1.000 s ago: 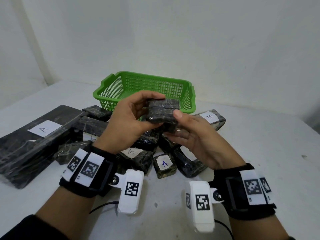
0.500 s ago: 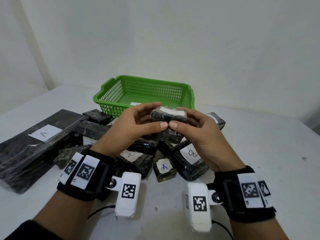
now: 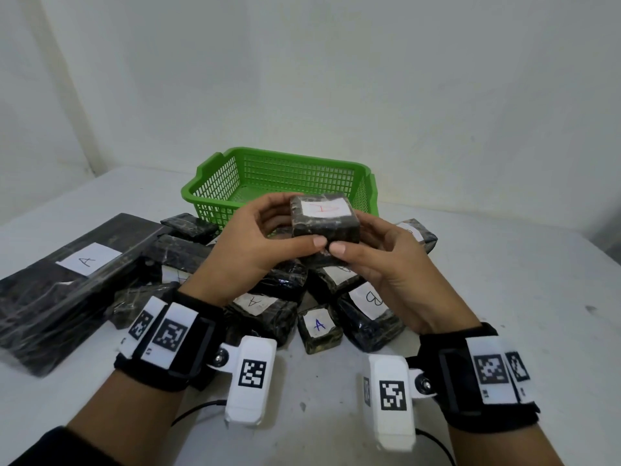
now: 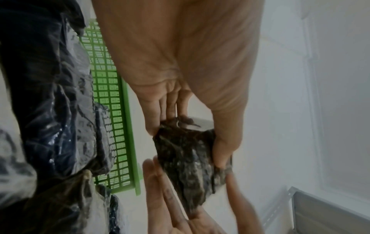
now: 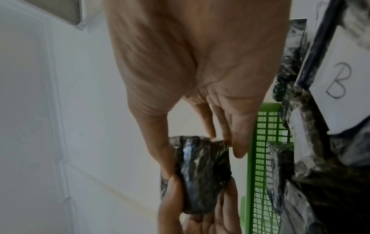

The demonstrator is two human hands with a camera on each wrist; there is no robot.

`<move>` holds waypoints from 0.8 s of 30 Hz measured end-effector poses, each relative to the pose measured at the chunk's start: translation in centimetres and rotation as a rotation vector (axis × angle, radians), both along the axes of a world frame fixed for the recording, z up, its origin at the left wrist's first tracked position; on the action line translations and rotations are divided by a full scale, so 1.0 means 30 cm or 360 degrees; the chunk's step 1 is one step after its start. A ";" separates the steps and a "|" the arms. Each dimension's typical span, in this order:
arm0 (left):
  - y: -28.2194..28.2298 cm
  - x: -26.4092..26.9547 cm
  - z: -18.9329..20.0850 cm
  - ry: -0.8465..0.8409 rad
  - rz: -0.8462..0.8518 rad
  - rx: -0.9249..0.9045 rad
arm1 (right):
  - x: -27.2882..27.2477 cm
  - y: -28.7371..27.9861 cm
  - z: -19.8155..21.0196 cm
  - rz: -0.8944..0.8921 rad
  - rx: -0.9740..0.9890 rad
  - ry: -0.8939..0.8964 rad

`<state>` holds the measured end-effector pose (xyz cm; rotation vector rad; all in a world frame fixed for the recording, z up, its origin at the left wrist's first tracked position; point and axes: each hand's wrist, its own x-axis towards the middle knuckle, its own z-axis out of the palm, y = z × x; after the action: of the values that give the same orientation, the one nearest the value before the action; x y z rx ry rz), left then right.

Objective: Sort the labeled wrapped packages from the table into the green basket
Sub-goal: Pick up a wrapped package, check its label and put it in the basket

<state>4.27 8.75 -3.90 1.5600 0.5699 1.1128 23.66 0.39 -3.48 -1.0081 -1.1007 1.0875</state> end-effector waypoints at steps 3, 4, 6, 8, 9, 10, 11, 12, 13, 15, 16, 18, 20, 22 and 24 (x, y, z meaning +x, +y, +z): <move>0.011 0.010 -0.019 -0.0054 0.0114 0.0011 | -0.022 -0.008 0.020 0.0068 -0.0137 0.0191; 0.009 0.013 -0.022 -0.0051 0.0119 0.0016 | -0.026 -0.010 0.026 0.0051 -0.0166 0.0236; 0.000 0.015 -0.018 -0.0018 0.0097 0.0005 | -0.030 -0.007 0.026 -0.0032 -0.0186 0.0265; -0.008 0.019 -0.011 -0.0016 0.0065 -0.0059 | -0.023 -0.002 0.018 -0.0124 -0.0179 0.0209; -0.009 0.019 -0.010 -0.0037 0.0066 -0.0104 | -0.019 0.000 0.015 -0.0155 -0.0184 0.0179; -0.009 0.019 -0.007 -0.0061 0.0076 -0.0153 | -0.018 -0.001 0.015 -0.0172 -0.0194 0.0154; -0.007 0.020 -0.004 -0.0080 0.0086 -0.0207 | -0.017 -0.001 0.015 -0.0176 -0.0206 0.0134; -0.002 0.021 -0.005 -0.0080 0.0084 -0.0257 | -0.020 -0.002 0.017 -0.0173 -0.0218 0.0121; 0.002 0.024 -0.006 -0.0075 0.0070 -0.0300 | -0.024 -0.003 0.020 -0.0171 -0.0219 0.0111; 0.005 0.030 -0.007 -0.0067 0.0058 -0.0342 | -0.036 0.003 0.018 -0.0186 -0.0206 0.0130; 0.006 0.033 -0.007 -0.0068 0.0087 -0.0344 | -0.043 0.009 0.014 -0.0216 -0.0208 0.0165; 0.007 0.037 -0.004 -0.0084 0.0182 -0.0349 | -0.059 0.023 0.008 -0.0285 -0.0230 0.0240; 0.008 0.040 0.001 -0.0101 0.0255 -0.0364 | -0.079 0.034 0.008 -0.0284 -0.0248 0.0307; 0.007 0.043 0.009 -0.0133 0.0283 -0.0416 | -0.095 0.040 0.012 -0.0284 -0.0242 0.0355; 0.014 0.039 0.029 -0.0153 0.0289 -0.0451 | -0.094 0.051 0.030 -0.0306 -0.0226 0.0325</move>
<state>5.43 9.17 -3.02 1.2227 0.7796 1.1795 20.85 1.92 -2.58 -1.0654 -0.7550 1.0961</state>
